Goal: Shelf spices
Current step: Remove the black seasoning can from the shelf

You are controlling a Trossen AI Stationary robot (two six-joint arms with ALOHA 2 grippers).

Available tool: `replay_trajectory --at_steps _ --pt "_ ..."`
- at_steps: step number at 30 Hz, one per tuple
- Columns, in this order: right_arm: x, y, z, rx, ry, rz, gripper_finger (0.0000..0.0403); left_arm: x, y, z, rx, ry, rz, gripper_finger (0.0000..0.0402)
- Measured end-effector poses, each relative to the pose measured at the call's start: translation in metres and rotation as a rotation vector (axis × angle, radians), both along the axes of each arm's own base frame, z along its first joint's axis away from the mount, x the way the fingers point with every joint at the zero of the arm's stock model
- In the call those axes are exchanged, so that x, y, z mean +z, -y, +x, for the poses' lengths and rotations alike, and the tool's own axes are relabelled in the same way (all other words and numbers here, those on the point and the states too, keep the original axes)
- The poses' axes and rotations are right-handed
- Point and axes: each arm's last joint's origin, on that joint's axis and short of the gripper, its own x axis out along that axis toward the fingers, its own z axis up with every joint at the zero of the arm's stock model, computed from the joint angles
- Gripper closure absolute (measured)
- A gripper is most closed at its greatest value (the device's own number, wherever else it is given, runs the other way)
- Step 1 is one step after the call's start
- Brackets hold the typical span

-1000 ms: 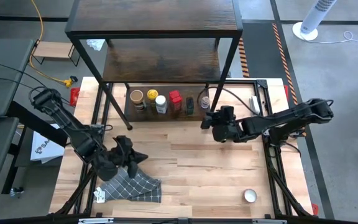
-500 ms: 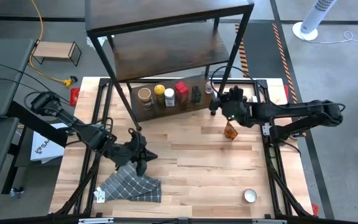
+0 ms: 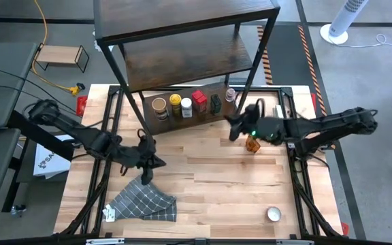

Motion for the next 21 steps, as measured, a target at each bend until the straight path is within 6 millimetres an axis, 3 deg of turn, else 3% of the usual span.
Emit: replay_trajectory --at_steps 3,7,11,14,18,21 --pt "-0.001 -0.026 0.019 -0.039 -0.077 -0.059 0.0403 0.006 -0.015 -0.011 -0.049 -0.032 0.010 0.0401" --pt "0.016 -0.049 0.046 -0.174 -0.254 -0.085 0.0403 0.017 -0.037 -0.026 -0.110 -0.014 0.070 0.0401" --pt "0.017 -0.050 0.070 -0.368 -0.486 -0.059 0.0403 0.026 -0.057 -0.035 -0.206 0.032 0.091 0.0401" --pt "0.005 -0.048 0.081 -0.536 -0.586 -0.028 0.0403 0.029 -0.067 -0.038 -0.292 0.050 0.084 0.0401" --pt "-0.017 -0.051 0.101 -0.565 -0.534 0.019 0.0402 0.029 -0.075 -0.039 -0.341 0.058 0.038 0.0401" --pt "-0.020 -0.046 0.100 -0.595 -0.502 0.084 0.0385 0.027 -0.076 -0.040 -0.369 0.035 -0.001 0.0401"
